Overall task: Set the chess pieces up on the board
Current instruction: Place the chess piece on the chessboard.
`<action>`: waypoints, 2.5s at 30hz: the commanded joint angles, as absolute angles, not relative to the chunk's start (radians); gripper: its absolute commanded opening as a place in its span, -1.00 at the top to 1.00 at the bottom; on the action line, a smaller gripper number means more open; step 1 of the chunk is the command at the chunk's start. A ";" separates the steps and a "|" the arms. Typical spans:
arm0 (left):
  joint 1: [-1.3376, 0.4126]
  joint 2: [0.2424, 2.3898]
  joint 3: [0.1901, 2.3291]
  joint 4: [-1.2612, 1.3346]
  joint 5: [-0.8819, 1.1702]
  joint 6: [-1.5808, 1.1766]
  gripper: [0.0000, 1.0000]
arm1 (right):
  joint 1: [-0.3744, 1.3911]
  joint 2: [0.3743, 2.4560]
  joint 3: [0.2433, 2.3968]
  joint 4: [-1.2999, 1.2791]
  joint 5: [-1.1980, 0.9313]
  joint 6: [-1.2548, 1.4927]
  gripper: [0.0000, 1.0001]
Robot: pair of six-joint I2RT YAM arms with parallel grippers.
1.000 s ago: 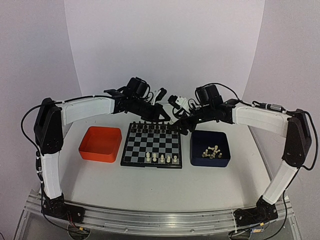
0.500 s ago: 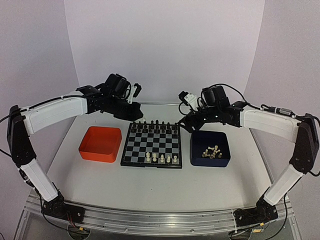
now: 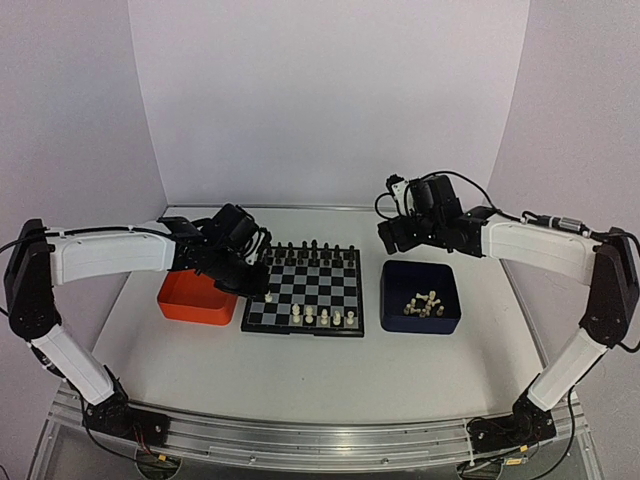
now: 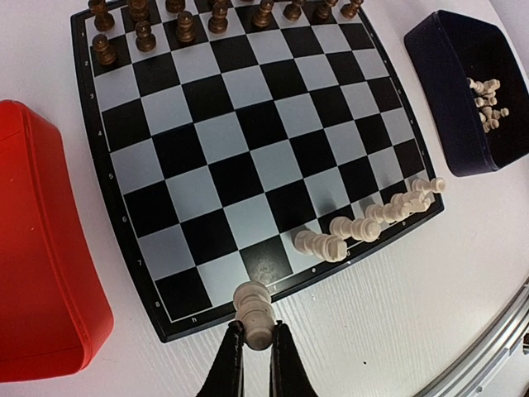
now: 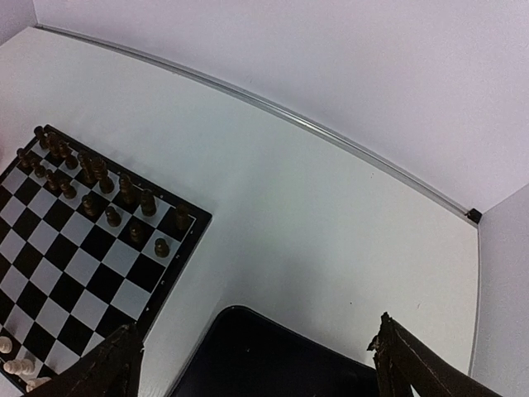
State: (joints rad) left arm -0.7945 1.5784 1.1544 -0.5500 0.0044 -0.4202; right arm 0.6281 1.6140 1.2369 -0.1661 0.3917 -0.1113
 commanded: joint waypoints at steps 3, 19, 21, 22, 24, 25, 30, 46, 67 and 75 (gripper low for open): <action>-0.819 1.544 1.126 -0.445 -0.018 -0.416 1.00 | 0.626 1.558 1.213 -0.133 0.458 -0.050 -0.88; -0.873 1.655 1.170 -0.471 -0.031 -0.385 1.00 | 0.625 1.519 1.173 -0.135 0.516 -0.026 -0.90; -0.875 1.668 1.174 -0.471 -0.032 -0.385 1.00 | 0.626 1.519 1.172 -0.135 0.520 -0.029 -0.90; -0.876 1.677 1.179 -0.472 -0.033 -0.385 1.00 | 0.625 1.519 1.172 -0.135 0.522 -0.029 -0.90; -0.876 1.692 1.189 -0.475 -0.034 -0.382 1.00 | 0.627 1.520 1.173 -0.135 0.526 -0.031 -0.90; -0.876 1.696 1.193 -0.475 -0.037 -0.381 1.00 | 0.626 1.520 1.173 -0.135 0.527 -0.032 -0.90; -0.876 1.719 1.214 -0.485 -0.074 -0.381 1.00 | 0.626 1.519 1.173 -0.135 0.530 -0.034 -0.90; -0.876 1.740 1.270 -0.593 -0.065 -0.348 1.00 | 0.626 1.517 1.167 -0.135 0.542 -0.040 -0.91; -0.876 1.784 1.304 -0.613 -0.061 -0.318 1.00 | 0.626 1.495 1.143 -0.135 0.565 -0.037 -0.92; -0.876 1.810 1.324 -0.631 -0.057 -0.303 1.00 | 0.626 1.491 1.139 -0.135 0.575 -0.042 -0.92</action>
